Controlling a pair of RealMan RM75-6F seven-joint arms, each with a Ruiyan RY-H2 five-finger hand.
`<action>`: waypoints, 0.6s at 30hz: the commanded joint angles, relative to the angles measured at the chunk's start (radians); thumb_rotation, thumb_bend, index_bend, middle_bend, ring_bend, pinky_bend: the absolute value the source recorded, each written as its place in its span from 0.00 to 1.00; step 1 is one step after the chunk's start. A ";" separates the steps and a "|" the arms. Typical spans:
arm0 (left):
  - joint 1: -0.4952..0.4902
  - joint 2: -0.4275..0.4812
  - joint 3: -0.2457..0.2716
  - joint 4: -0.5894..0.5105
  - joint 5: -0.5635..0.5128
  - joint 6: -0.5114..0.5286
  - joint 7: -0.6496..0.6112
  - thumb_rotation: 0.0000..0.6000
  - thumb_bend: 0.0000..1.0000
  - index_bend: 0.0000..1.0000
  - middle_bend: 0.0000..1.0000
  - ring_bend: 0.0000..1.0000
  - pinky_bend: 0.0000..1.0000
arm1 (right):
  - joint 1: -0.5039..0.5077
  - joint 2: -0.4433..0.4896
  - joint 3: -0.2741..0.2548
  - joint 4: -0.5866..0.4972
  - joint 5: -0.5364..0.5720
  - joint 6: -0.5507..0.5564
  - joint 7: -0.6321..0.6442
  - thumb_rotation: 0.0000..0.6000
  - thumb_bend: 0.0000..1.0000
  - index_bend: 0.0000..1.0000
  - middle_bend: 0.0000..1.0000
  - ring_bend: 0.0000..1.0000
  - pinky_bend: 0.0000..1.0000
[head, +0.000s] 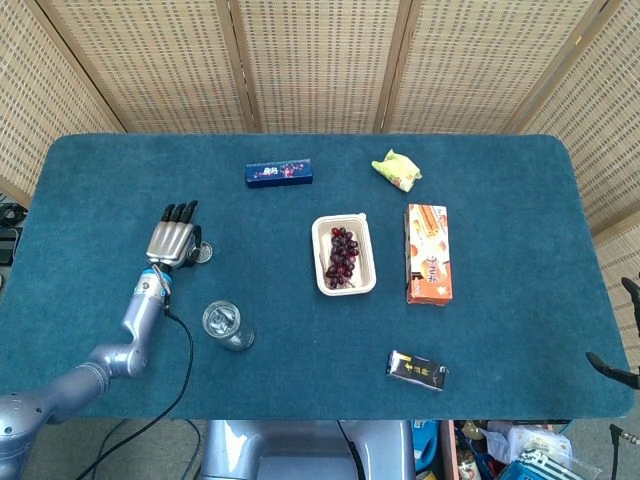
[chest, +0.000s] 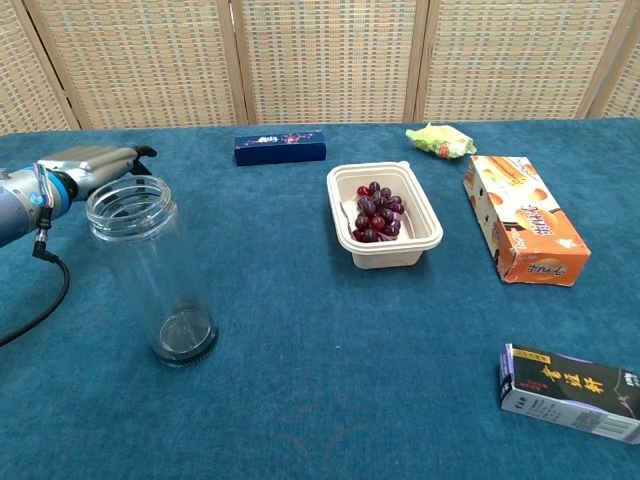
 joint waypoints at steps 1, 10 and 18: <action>0.007 0.029 -0.005 -0.037 0.017 0.029 -0.006 1.00 0.43 0.60 0.00 0.00 0.00 | 0.001 0.000 0.000 -0.001 -0.002 -0.001 0.000 1.00 0.00 0.00 0.00 0.00 0.00; 0.059 0.312 -0.052 -0.423 0.011 0.147 0.079 1.00 0.43 0.60 0.00 0.00 0.00 | 0.000 -0.007 -0.005 -0.010 -0.014 0.008 -0.025 1.00 0.00 0.00 0.00 0.00 0.00; 0.144 0.574 -0.064 -0.812 0.093 0.261 0.044 1.00 0.43 0.60 0.00 0.00 0.00 | 0.004 -0.020 -0.013 -0.021 -0.025 0.006 -0.061 1.00 0.00 0.00 0.00 0.00 0.00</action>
